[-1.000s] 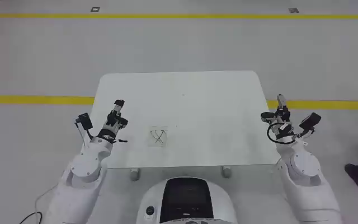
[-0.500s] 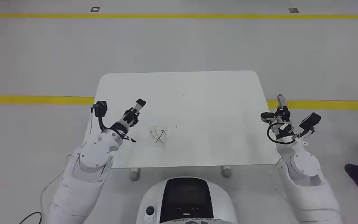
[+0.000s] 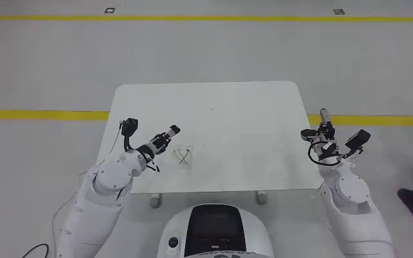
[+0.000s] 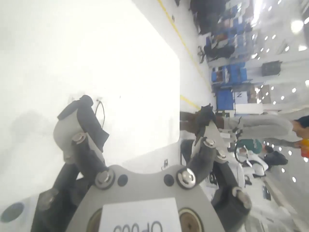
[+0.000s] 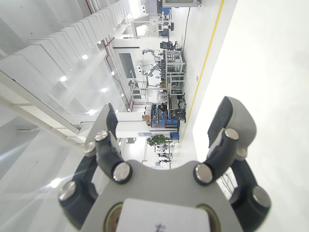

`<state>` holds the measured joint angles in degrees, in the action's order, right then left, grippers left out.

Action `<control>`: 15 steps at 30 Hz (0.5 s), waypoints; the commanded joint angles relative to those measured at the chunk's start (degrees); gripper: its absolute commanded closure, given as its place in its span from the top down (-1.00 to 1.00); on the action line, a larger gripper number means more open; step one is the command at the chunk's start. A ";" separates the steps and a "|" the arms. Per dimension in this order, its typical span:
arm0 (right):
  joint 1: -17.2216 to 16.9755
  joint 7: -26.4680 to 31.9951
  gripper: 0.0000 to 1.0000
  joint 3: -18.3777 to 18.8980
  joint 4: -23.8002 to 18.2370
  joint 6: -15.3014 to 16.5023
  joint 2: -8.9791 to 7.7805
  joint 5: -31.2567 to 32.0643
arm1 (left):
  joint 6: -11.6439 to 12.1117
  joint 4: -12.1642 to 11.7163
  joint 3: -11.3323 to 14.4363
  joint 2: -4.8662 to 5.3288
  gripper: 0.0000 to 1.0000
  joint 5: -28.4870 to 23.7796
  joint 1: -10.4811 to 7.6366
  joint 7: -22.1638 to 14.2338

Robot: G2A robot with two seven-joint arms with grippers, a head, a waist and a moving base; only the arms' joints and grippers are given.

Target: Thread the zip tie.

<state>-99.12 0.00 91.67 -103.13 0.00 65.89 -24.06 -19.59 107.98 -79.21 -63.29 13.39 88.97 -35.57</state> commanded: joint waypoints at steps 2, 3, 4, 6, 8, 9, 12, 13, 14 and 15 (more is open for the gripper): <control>0.00 0.00 1.00 0.00 0.00 0.00 0.00 0.00 | 0.11 -4.78 1.81 0.13 1.00 2.47 -2.07 -9.36; 0.00 0.00 1.00 0.00 0.00 0.00 0.00 0.00 | 0.11 -5.88 3.17 0.16 1.00 4.90 -3.53 -13.96; 0.00 0.00 1.00 0.00 0.00 0.00 0.00 0.00 | 0.11 -6.13 3.54 0.04 1.00 6.58 -4.32 -14.23; 0.00 0.00 1.00 0.00 0.00 0.00 0.00 0.00 | 0.11 -6.19 3.65 -0.03 1.00 6.95 -4.44 -14.10; 0.00 0.00 1.00 0.00 0.00 0.00 0.00 0.00 | 0.11 -6.19 3.65 -0.03 1.00 6.95 -4.44 -14.10; 0.00 0.00 1.00 0.00 0.00 0.00 0.00 0.00 | 0.11 -6.19 3.65 -0.03 1.00 6.95 -4.44 -14.10; 0.00 0.00 1.00 0.00 0.00 0.00 0.00 0.00 | 0.11 -6.19 3.65 -0.03 1.00 6.95 -4.44 -14.10; 0.00 0.00 1.00 0.00 0.00 0.00 0.00 0.00 | 0.11 -6.19 3.65 -0.03 1.00 6.95 -4.44 -14.10; 0.00 0.00 1.00 0.00 0.00 0.00 0.00 0.00 | 0.11 -6.19 3.65 -0.03 1.00 6.95 -4.44 -14.10; 0.00 0.00 1.00 0.00 0.00 0.00 0.00 0.00 | 0.62 -6.02 4.08 0.04 1.00 8.11 -4.61 -14.48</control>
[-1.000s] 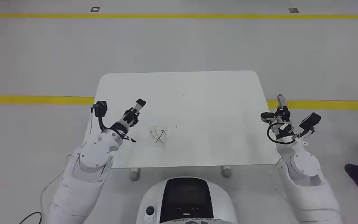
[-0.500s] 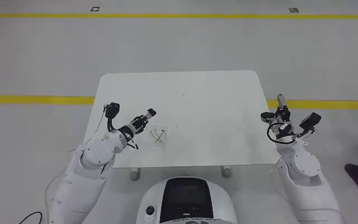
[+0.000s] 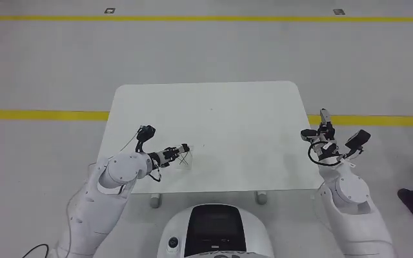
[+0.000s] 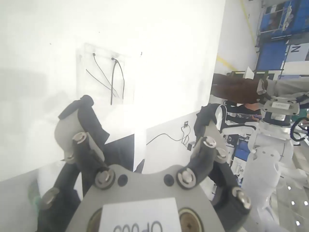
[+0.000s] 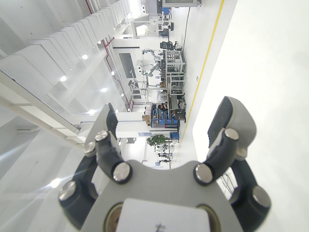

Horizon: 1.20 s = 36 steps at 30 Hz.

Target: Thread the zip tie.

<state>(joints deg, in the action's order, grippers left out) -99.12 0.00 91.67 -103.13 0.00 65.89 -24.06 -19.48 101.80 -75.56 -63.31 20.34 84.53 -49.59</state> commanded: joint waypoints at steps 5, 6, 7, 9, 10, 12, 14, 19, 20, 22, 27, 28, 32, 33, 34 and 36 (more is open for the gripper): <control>0.00 0.00 1.00 0.00 0.00 0.00 0.00 0.00 | 1.71 0.71 4.09 0.53 1.00 9.35 -4.77 -5.47; 0.00 0.00 1.00 0.00 0.00 0.00 0.00 0.00 | 1.97 0.61 4.71 0.58 1.00 10.56 -5.69 -6.41; 0.00 0.00 1.00 0.00 0.00 0.00 0.00 0.00 | 1.73 0.29 5.26 0.63 1.00 11.74 -6.52 -7.18; 0.00 0.00 1.00 0.00 0.00 0.00 0.00 0.00 | 1.09 -0.39 7.28 0.75 1.00 16.13 -8.77 -9.84; 0.00 0.00 1.00 0.00 0.00 0.00 0.00 0.00 | 0.16 -0.97 7.97 0.73 1.00 17.09 -9.76 -11.29; 0.00 0.00 1.00 0.00 0.00 0.00 0.00 0.00 | 0.00 -3.23 8.63 0.48 1.00 17.64 -12.00 -13.15; 0.00 0.00 1.00 0.00 0.00 0.00 0.00 0.00 | 0.00 -4.67 10.02 0.25 1.00 18.77 -13.43 -15.91; 0.00 0.00 1.00 0.00 0.00 0.00 0.00 0.00 | 0.00 -4.52 10.24 0.12 1.00 19.61 -13.90 -15.01; 0.00 0.00 1.00 0.00 0.00 0.00 0.00 0.00 | 0.00 -4.52 10.24 0.12 1.00 19.61 -13.90 -15.01; 0.00 0.00 1.00 0.00 0.00 0.00 0.00 0.00 | 0.00 -4.52 10.24 0.12 1.00 19.61 -13.90 -15.01; 0.00 0.00 1.00 0.00 0.00 0.00 0.00 0.00 | 3.69 -4.18 12.83 0.48 1.00 24.97 -14.21 -17.35; 0.00 0.00 1.00 0.00 0.00 0.00 0.00 0.00 | 4.06 -4.00 13.36 0.56 1.00 26.39 -14.68 -18.53; 0.00 0.00 1.00 0.00 0.00 0.00 0.00 0.00 | 3.21 -3.51 15.31 0.52 1.00 29.27 -16.70 -22.23; 0.00 0.00 1.00 0.00 0.00 0.00 0.00 0.00 | 2.23 -3.97 16.11 0.40 1.00 30.29 -17.47 -22.87; 0.00 0.00 1.00 0.00 0.00 0.00 0.00 0.00 | 1.71 -4.50 16.92 0.27 1.00 30.97 -18.09 -23.32; 0.00 0.00 1.00 0.00 0.00 0.00 0.00 0.00 | 0.20 -6.49 18.92 -0.16 1.00 31.92 -19.59 -24.41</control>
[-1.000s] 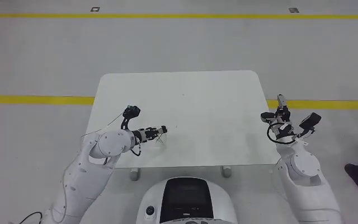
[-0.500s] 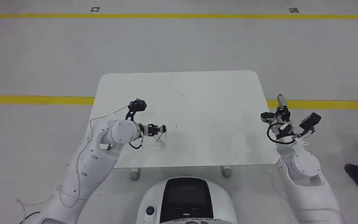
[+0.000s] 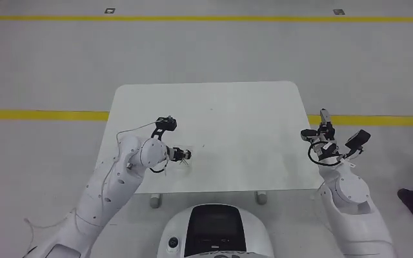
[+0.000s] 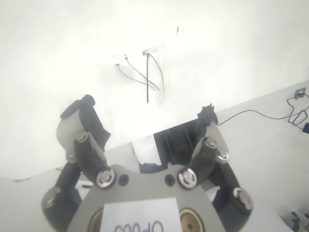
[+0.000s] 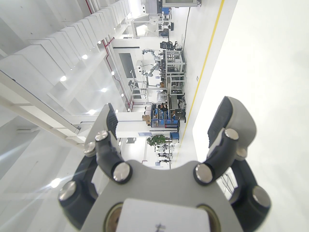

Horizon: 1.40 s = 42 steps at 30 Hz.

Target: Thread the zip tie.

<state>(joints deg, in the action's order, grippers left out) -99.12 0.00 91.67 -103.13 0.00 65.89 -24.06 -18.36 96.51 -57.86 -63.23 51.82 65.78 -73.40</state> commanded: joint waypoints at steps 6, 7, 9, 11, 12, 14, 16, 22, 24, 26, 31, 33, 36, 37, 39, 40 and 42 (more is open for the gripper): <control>0.00 0.00 1.00 0.00 0.00 0.00 0.00 0.00 | -1.12 -3.29 2.83 -0.77 1.00 0.58 -2.47 -0.84; 0.00 0.00 1.00 0.00 0.00 0.00 0.00 0.00 | -1.12 -3.29 2.83 -0.77 1.00 0.58 -2.47 -0.84; 0.00 0.00 1.00 0.00 0.00 0.00 0.00 0.00 | -1.12 -3.29 2.83 -0.77 1.00 0.58 -2.47 -0.84; 0.00 0.00 1.00 0.00 0.00 0.00 0.00 0.00 | -1.12 -3.29 2.83 -0.77 1.00 0.58 -2.47 -0.84; 0.00 0.00 1.00 0.00 0.00 0.00 0.00 0.00 | -1.12 -3.29 2.83 -0.77 1.00 0.58 -2.47 -0.84; 0.00 0.00 1.00 0.00 0.00 0.00 0.00 0.00 | -1.12 -3.29 2.83 -0.77 1.00 0.58 -2.47 -0.84; 0.00 0.00 1.00 0.00 0.00 0.00 0.00 0.00 | 0.03 -3.74 3.38 -0.99 1.00 -0.99 -2.00 1.39; 0.00 0.00 1.00 0.00 0.00 0.00 0.00 0.00 | 1.35 -6.19 6.69 -2.12 1.00 -1.78 -5.31 4.43; 0.00 0.00 1.00 0.00 0.00 0.00 0.00 0.00 | 1.28 -7.81 8.03 -2.64 1.00 -1.80 -7.20 4.51; 0.00 0.00 1.00 0.00 0.00 0.00 0.00 0.00 | 1.01 -9.61 9.47 -3.16 1.00 -1.38 -8.85 4.52; 0.00 0.00 1.00 0.00 0.00 0.00 0.00 0.00 | -1.12 -16.02 13.18 -4.78 1.00 -1.63 -13.03 2.73; 0.00 0.00 1.00 0.00 0.00 0.00 0.00 0.00 | -1.12 -17.47 13.94 -5.23 1.00 -1.19 -13.84 2.79; 0.00 0.00 1.00 0.00 0.00 0.00 0.00 0.00 | -1.12 -17.09 13.85 -5.40 1.00 0.75 -13.65 4.61; 0.00 0.00 1.00 0.00 0.00 0.00 0.00 0.00 | -1.12 -17.09 13.85 -5.40 1.00 0.75 -13.65 4.61; 0.00 0.00 1.00 0.00 0.00 0.00 0.00 0.00 | -1.12 -17.09 13.85 -5.40 1.00 0.75 -13.65 4.61; 0.00 0.00 1.00 0.00 0.00 0.00 0.00 0.00 | -1.12 -17.09 13.85 -5.40 1.00 0.75 -13.65 4.61; 0.00 0.00 1.00 0.00 0.00 0.00 0.00 0.00 | -0.85 -17.19 13.93 -5.39 1.00 0.60 -13.43 4.60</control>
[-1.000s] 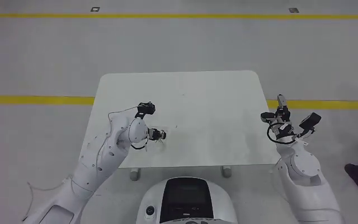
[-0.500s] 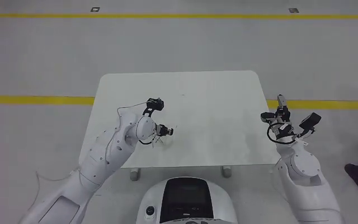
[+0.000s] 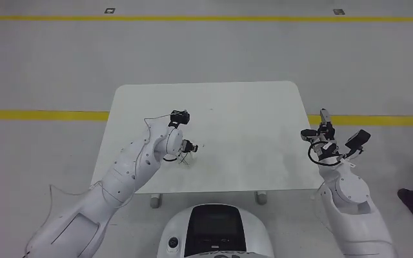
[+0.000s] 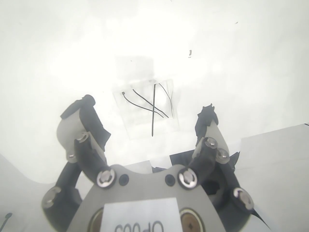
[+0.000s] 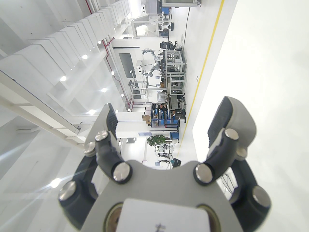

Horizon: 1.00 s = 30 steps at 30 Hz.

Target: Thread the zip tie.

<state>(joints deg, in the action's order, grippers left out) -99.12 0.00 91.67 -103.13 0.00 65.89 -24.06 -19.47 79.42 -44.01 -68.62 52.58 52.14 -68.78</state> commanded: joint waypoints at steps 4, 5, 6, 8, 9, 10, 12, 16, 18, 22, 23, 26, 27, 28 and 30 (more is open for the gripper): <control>0.00 0.00 1.00 0.00 0.00 0.00 0.00 0.00 | 1.79 1.22 -0.03 0.65 1.00 2.08 0.91 -3.26; 0.00 0.00 1.00 0.00 0.00 0.00 0.00 0.00 | 1.72 2.32 -0.13 0.80 1.00 2.03 1.44 -4.46; 0.00 0.00 1.00 0.00 0.00 0.00 0.00 0.00 | 1.83 2.87 -0.37 0.94 1.00 1.80 1.75 -5.58; 0.00 0.00 1.00 0.00 0.00 0.00 0.00 0.00 | 0.85 3.91 -0.72 1.22 1.00 3.74 1.98 -5.85; 0.00 0.00 1.00 0.00 0.00 0.00 0.00 0.00 | 0.85 3.91 -0.72 1.22 1.00 3.74 1.98 -5.85; 0.00 0.00 1.00 0.00 0.00 0.00 0.00 0.00 | 0.85 3.91 -0.72 1.22 1.00 3.74 1.98 -5.85; 0.00 0.00 1.00 0.00 0.00 0.00 0.00 0.00 | 0.85 3.91 -0.72 1.22 1.00 3.74 1.98 -5.85; 0.00 0.00 1.00 0.00 0.00 0.00 0.00 0.00 | 0.87 4.39 -1.93 1.24 1.00 0.15 2.52 -6.44; 0.00 0.00 1.00 0.00 0.00 0.00 0.00 0.00 | 0.60 5.38 -2.34 1.44 1.00 0.14 2.88 -7.45; 0.00 0.00 1.00 0.00 0.00 0.00 0.00 0.00 | -0.01 6.84 -2.55 1.58 1.00 1.03 3.16 -10.01; 0.00 0.00 1.00 0.00 0.00 0.00 0.00 0.00 | -0.01 7.00 -2.68 1.59 1.00 1.20 3.30 -10.38; 0.00 0.00 1.00 0.00 0.00 0.00 0.00 0.00 | -0.01 7.15 -2.81 1.61 1.00 1.89 3.64 -10.87; 0.00 0.00 1.00 0.00 0.00 0.00 0.00 0.00 | -0.01 7.16 -2.84 1.61 1.00 1.92 3.71 -10.87; 0.00 0.00 1.00 0.00 0.00 0.00 0.00 0.00 | 0.03 7.17 -2.67 1.61 0.64 1.94 3.78 -10.87; 0.00 0.00 1.00 0.00 0.00 0.00 0.00 0.00 | 0.14 7.12 -2.58 1.65 -0.04 1.33 3.71 -10.87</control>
<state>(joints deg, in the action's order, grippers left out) -99.12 0.00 91.67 -103.13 0.00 65.89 -24.06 -19.36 86.59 -46.61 -67.00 54.23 55.92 -79.65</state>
